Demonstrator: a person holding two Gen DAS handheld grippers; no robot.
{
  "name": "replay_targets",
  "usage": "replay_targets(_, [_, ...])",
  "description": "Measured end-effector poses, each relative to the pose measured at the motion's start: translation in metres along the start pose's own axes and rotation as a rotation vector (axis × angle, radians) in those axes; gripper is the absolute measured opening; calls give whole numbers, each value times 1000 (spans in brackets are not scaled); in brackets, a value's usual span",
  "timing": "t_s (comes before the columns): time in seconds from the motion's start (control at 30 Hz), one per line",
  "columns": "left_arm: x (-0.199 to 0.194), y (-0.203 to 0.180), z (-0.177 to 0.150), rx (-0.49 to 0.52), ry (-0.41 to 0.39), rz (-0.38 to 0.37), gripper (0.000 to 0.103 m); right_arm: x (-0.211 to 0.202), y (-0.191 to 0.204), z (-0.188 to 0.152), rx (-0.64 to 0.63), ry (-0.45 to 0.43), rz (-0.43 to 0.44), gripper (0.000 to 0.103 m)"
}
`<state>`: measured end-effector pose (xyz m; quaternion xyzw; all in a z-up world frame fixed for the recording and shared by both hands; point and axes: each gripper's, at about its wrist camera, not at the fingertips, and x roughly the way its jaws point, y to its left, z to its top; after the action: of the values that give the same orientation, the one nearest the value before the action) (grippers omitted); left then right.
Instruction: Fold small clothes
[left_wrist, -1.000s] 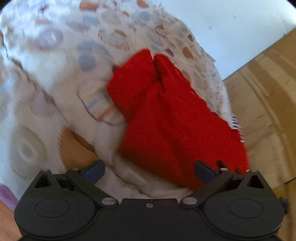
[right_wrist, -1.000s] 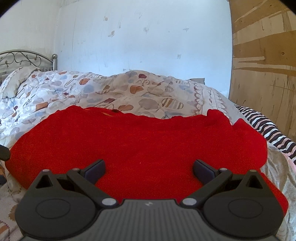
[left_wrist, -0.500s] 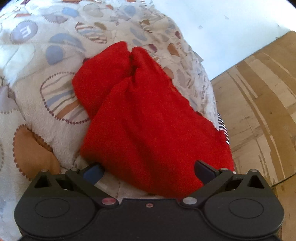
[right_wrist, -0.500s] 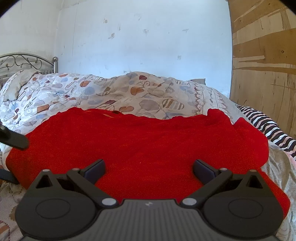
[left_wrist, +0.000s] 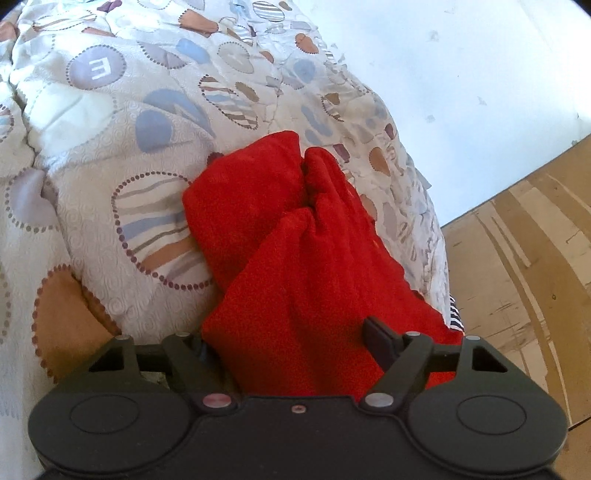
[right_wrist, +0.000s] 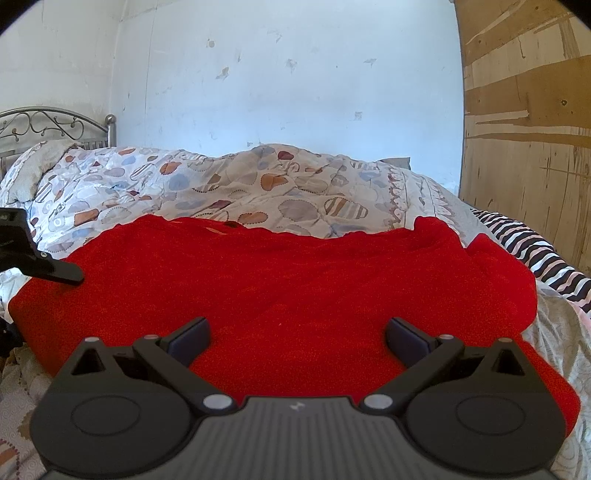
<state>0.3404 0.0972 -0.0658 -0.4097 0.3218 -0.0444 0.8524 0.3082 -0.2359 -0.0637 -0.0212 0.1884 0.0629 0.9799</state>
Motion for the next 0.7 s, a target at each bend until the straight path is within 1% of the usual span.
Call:
replay_targets(0.23, [15, 6, 9, -63, -7, 21, 79, 0, 0, 0, 1, 0, 1, 103])
replay_targets(0.27, [15, 6, 9, -69, -13, 25, 76, 0, 0, 0, 1, -1, 1, 103])
replay_targets(0.3, [15, 5, 9, -76, -21, 36, 69, 0, 0, 0, 2, -1, 1, 103])
replay_targets(0.33, [14, 4, 10, -77, -26, 54, 66, 0, 0, 0, 2, 0, 1, 103])
replay_targets(0.4, [14, 0, 11, -62, -29, 98, 50, 0, 0, 0, 0, 4, -1, 103])
replay_targets(0.47, [12, -3, 11, -46, -30, 109, 43, 1, 2, 3, -7, 20, -8, 103])
replay_targets(0.53, [8, -9, 12, -32, -34, 126, 41, 1, 2, 7, -12, 40, -10, 103])
replay_targets(0.63, [7, -18, 13, 13, -42, 137, 41, 2, 2, 12, -12, 64, -7, 103])
replay_targets(0.7, [10, -19, 15, 12, -36, 150, 41, 1, 2, 13, -8, 71, -1, 103])
